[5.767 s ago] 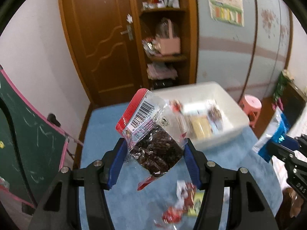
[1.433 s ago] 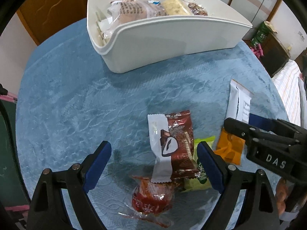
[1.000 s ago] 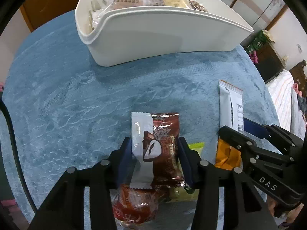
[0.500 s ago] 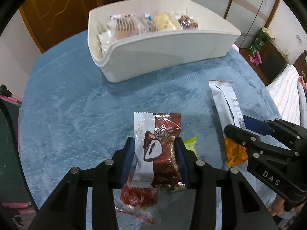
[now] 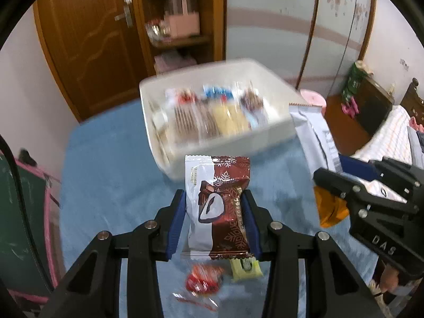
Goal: Organize snacks
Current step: 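Carry both snacks over the white bin and release them inside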
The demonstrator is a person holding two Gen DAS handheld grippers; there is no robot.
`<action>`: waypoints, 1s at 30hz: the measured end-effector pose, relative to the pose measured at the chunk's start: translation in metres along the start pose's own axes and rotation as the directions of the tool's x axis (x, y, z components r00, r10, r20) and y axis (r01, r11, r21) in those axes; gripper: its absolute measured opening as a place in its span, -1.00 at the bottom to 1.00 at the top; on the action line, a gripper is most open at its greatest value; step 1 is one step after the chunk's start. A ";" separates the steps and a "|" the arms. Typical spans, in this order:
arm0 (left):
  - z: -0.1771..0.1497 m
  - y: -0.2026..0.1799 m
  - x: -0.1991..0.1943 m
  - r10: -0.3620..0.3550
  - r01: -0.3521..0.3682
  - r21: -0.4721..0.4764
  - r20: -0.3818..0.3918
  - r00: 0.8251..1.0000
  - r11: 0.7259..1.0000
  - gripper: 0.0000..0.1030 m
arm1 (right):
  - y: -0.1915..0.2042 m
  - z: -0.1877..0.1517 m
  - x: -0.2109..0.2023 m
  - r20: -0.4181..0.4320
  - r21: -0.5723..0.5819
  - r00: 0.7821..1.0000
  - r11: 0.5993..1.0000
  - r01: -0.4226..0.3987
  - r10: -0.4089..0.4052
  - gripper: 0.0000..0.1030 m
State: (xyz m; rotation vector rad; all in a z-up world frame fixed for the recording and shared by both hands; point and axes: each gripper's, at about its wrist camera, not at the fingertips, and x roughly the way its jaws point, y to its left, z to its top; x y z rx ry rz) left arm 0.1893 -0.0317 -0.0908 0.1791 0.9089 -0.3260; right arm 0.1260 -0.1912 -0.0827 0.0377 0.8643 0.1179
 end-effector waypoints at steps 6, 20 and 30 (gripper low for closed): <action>0.051 0.005 -0.025 0.063 -0.064 0.001 0.111 0.992 0.998 -0.21 | 0.000 0.062 -0.019 0.132 -0.059 0.990 0.997 0.051 -0.043 -0.33; 0.146 0.020 0.033 0.170 -0.160 -0.070 0.154 0.973 0.985 -0.21 | -0.019 0.178 0.026 0.179 -0.081 0.980 0.991 0.103 -0.087 -0.32; 0.147 0.033 0.101 0.137 -0.132 -0.131 0.032 0.990 0.983 -0.19 | -0.041 0.190 0.113 -0.020 -0.049 0.998 0.997 0.061 -0.062 -0.29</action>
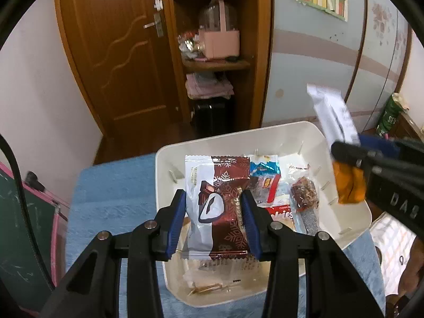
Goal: Organize snacks
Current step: 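Carry both snacks over the white bin and release them inside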
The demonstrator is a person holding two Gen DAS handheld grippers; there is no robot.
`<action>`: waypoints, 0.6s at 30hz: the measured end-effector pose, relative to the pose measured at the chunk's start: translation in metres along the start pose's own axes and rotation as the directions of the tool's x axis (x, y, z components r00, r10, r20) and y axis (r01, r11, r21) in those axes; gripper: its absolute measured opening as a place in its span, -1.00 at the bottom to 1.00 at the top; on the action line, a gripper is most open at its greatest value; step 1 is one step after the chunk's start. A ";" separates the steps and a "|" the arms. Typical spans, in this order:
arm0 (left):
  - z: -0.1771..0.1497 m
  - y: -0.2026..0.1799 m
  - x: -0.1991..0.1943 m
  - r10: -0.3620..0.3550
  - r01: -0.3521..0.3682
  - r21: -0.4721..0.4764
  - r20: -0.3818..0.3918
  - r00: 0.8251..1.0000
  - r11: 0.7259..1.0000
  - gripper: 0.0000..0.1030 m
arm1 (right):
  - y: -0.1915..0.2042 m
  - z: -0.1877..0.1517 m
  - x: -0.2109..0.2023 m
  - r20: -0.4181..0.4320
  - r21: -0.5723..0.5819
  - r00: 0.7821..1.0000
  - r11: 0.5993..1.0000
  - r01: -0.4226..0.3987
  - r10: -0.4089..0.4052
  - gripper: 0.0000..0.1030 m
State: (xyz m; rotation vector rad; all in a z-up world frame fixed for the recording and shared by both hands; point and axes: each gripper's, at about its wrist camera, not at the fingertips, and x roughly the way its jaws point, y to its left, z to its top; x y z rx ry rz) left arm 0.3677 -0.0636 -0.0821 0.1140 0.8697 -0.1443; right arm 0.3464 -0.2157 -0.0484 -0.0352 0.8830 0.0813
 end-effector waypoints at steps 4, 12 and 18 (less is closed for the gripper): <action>-0.001 0.001 0.021 -0.051 0.051 -0.003 -0.077 0.996 0.999 0.48 | -0.003 -0.005 0.020 -0.069 0.013 0.997 1.000 -0.023 0.024 -0.28; -0.005 0.013 0.014 -0.100 0.095 -0.060 -0.081 0.992 0.994 0.66 | -0.009 -0.015 0.017 -0.096 0.057 0.994 0.997 -0.044 0.049 0.01; -0.010 0.021 -0.016 -0.069 0.068 -0.065 -0.015 0.997 0.996 0.65 | -0.009 -0.025 -0.006 -0.070 0.087 0.993 0.993 -0.084 0.090 0.02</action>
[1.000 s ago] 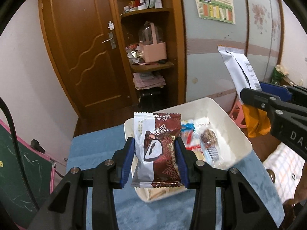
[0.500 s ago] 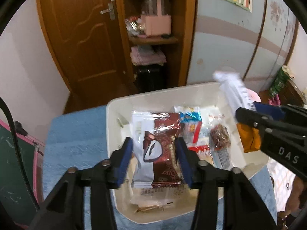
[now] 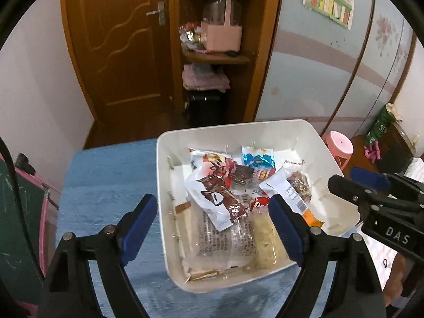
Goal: Organize snacks
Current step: 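Carry both snacks over the white bin and release them inside, then withdraw both tools from the bin toward the red and green packs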
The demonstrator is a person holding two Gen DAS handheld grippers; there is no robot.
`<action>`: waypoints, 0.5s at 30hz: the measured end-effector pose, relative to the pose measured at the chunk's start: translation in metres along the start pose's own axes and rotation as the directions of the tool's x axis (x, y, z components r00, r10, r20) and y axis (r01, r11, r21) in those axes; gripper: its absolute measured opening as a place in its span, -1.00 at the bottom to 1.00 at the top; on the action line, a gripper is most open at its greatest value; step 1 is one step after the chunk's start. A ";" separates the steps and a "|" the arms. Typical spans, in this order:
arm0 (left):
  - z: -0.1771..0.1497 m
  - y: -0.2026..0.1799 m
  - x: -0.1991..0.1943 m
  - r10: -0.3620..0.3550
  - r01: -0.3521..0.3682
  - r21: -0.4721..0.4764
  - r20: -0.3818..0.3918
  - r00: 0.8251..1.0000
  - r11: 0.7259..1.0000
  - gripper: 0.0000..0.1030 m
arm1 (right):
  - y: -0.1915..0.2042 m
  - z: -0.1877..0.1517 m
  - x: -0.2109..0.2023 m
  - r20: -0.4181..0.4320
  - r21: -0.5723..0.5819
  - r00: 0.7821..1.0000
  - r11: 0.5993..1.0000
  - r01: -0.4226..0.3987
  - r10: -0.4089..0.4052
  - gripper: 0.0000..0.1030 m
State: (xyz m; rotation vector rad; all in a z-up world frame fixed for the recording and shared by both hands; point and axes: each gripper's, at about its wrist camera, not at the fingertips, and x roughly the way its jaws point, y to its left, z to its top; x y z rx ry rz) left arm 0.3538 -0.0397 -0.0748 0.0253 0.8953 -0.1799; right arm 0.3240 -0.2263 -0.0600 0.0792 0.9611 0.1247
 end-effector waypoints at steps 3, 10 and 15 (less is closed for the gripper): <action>-0.006 -0.003 -0.024 -0.024 0.023 0.020 0.049 0.999 1.000 0.65 | 0.008 -0.010 -0.023 0.062 -0.026 0.998 0.999 0.020 -0.018 0.02; -0.029 -0.022 -0.090 -0.018 -0.004 0.141 0.153 0.988 0.990 0.66 | 0.027 -0.033 -0.069 0.151 -0.061 0.988 0.997 0.038 -0.028 0.01; -0.054 -0.018 -0.126 -0.048 0.021 0.163 0.166 0.985 0.986 0.66 | 0.040 -0.055 -0.102 0.208 -0.103 0.977 0.992 0.067 -0.044 0.01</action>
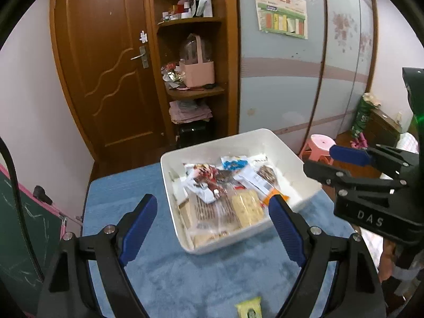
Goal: Organize snacks
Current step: 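Withdraw both tools from the bin toward the red and green packs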
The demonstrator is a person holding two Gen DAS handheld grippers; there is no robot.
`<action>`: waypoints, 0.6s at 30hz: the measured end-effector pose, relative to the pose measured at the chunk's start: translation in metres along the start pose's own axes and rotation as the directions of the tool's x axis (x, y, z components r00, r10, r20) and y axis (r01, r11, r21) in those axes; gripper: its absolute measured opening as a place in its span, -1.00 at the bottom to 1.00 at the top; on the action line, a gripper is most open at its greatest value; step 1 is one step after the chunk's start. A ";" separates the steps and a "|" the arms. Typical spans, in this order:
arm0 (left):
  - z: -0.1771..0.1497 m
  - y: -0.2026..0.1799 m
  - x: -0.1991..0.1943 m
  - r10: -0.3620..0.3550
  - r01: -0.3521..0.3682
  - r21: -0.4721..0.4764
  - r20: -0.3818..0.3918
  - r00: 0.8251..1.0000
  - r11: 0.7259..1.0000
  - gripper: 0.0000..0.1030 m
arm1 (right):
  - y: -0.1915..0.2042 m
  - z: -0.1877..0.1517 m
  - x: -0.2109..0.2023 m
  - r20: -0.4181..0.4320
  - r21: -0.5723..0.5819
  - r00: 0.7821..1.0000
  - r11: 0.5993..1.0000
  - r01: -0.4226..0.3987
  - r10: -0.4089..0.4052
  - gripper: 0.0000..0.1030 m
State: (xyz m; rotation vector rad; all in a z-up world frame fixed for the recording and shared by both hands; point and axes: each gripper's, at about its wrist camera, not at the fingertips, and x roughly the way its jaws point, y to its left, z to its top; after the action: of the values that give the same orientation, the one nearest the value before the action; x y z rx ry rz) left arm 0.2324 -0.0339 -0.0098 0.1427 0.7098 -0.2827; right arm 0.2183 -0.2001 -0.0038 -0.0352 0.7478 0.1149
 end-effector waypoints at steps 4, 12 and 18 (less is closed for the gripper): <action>-0.023 0.006 -0.028 0.000 0.001 -0.015 0.019 1.000 1.000 0.66 | 0.006 -0.018 -0.025 0.031 0.015 0.999 1.000 -0.014 0.014 0.01; -0.081 0.014 -0.050 -0.042 0.042 -0.048 -0.001 0.999 0.998 0.66 | 0.027 -0.063 -0.046 -0.009 -0.010 0.998 0.998 -0.062 0.062 0.01; -0.128 0.022 -0.054 0.029 -0.034 -0.074 -0.062 0.998 0.997 0.66 | 0.041 -0.102 -0.055 -0.012 -0.004 0.995 0.995 -0.102 0.102 0.05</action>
State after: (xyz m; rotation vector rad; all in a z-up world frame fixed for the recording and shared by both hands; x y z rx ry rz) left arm 0.1205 0.0267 -0.0696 0.0915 0.7769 -0.2221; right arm 0.1049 -0.1717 -0.0411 -0.0020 0.7614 0.2138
